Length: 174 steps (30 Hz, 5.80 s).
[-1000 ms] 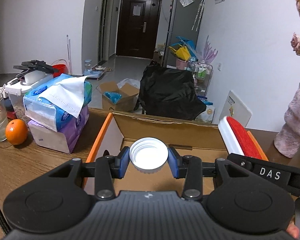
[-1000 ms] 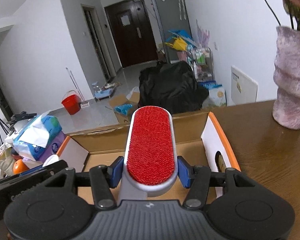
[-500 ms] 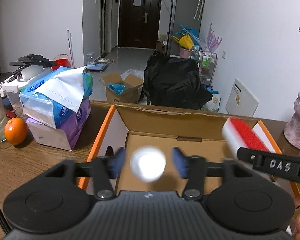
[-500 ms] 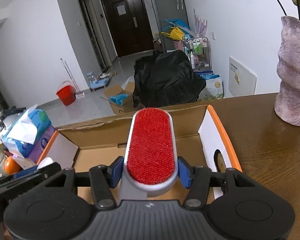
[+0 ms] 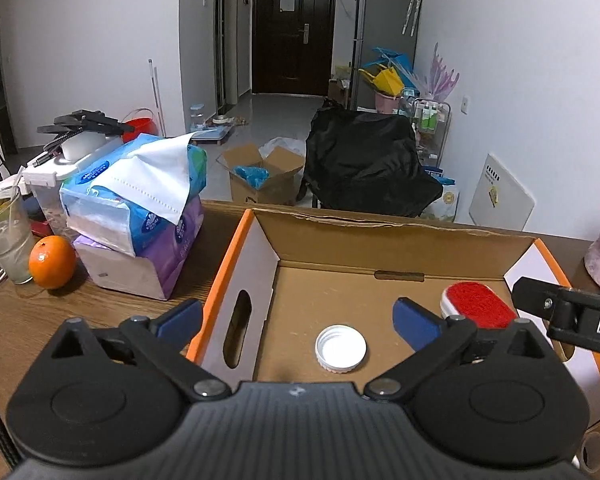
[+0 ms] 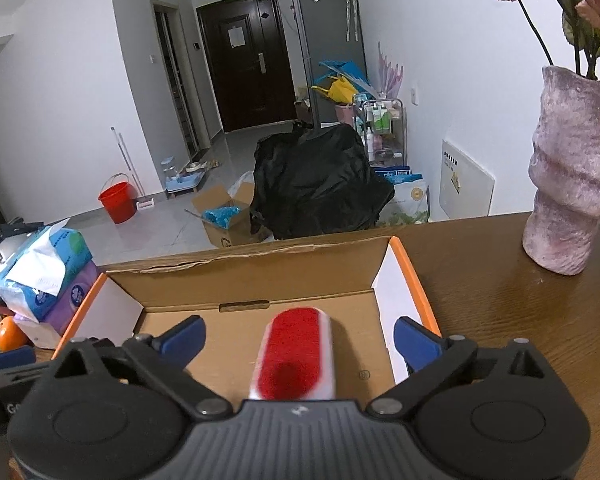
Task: Organize rigid objects
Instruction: 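Open both grippers to drop the cap and lint brush into the box, then withdraw both grippers from the box back over the table, then lower the right gripper onto the purple cap and close it, then lift the purple cap with the right gripper while the left gripper grasps the white plug adapter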
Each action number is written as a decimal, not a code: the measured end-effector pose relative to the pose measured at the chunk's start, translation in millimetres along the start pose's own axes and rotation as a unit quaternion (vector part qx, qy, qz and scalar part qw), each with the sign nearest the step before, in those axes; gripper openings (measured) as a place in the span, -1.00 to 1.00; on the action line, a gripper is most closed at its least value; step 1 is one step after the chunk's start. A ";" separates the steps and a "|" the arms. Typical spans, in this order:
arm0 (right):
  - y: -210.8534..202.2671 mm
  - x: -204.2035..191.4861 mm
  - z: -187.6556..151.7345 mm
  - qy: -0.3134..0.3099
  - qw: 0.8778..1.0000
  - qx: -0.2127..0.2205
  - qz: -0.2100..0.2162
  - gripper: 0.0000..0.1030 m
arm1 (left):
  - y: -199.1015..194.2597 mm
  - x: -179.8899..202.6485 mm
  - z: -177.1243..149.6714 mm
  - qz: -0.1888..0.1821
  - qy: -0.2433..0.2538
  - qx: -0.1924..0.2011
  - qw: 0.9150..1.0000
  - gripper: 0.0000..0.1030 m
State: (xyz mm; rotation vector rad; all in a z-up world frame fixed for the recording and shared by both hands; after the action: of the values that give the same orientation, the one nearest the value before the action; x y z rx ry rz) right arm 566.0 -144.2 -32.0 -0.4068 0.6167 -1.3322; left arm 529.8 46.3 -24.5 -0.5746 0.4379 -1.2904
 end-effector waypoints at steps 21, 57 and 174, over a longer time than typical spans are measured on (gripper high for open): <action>-42.9 -0.4 -18.0 -0.019 0.999 0.033 -0.001 1.00 | -30.6 -5.3 -18.5 0.001 0.012 0.014 1.000 1.00; -182.8 -1.2 -103.0 -0.071 0.993 0.097 0.014 1.00 | -172.7 -48.3 -86.6 -0.017 0.012 0.071 0.997 1.00; -213.1 110.7 -216.0 -0.091 0.994 0.055 0.021 0.02 | -164.9 78.2 -193.9 -0.064 0.097 -0.016 0.993 1.00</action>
State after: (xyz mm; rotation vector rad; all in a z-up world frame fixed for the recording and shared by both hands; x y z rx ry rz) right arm 279.2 -280.4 -91.1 -0.4185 0.3968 -1.2661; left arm 304.8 -87.5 -72.8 -0.5118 0.5914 -1.4708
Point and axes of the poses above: each gripper's, at about its wrist camera, not at the fingertips, and y roughly the way its jaws point, x to its right, z to its top, the point moved 1 cm from there along y, roughly the way its jaws point, and after that the axes turned 1 degree about z, right-handed, at the moved point
